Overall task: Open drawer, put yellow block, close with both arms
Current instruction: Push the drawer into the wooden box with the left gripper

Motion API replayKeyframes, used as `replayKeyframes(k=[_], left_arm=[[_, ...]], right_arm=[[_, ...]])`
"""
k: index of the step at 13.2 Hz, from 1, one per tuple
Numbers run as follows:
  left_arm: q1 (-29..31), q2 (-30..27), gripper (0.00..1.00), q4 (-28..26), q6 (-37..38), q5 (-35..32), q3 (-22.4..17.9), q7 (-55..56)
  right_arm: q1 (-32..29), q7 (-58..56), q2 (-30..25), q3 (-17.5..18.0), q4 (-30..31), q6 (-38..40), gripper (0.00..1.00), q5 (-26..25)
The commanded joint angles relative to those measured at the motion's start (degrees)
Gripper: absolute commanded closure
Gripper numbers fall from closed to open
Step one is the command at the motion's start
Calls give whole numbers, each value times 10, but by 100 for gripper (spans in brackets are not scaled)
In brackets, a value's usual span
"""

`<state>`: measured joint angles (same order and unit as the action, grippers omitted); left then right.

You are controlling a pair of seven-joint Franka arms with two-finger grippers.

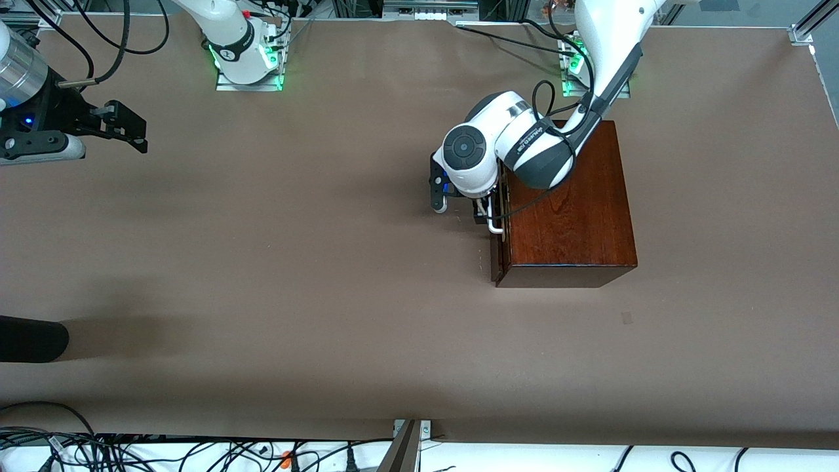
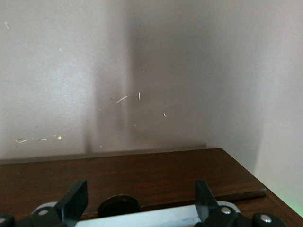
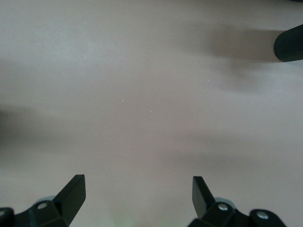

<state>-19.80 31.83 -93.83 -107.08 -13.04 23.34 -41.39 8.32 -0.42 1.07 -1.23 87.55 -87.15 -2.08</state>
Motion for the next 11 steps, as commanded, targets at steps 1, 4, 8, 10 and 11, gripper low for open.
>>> replayKeyframes(k=[1,4,8,10,11], left_arm=[[5,-37,0,10,27,41,15,23],[15,-96,0,12,68,112,15,97],[102,-156,0,51,192,116,14,185],[142,-176,0,82,240,109,9,201],[170,-185,0,91,254,109,10,205]], right_arm=[[-2,3,4,-3,-11,1,0,8],[-1,3,4,-3,-11,1,0,9],[-1,3,4,-3,-11,1,0,9],[-1,3,4,-3,-11,1,0,9],[-1,3,4,-3,-11,1,0,9]])
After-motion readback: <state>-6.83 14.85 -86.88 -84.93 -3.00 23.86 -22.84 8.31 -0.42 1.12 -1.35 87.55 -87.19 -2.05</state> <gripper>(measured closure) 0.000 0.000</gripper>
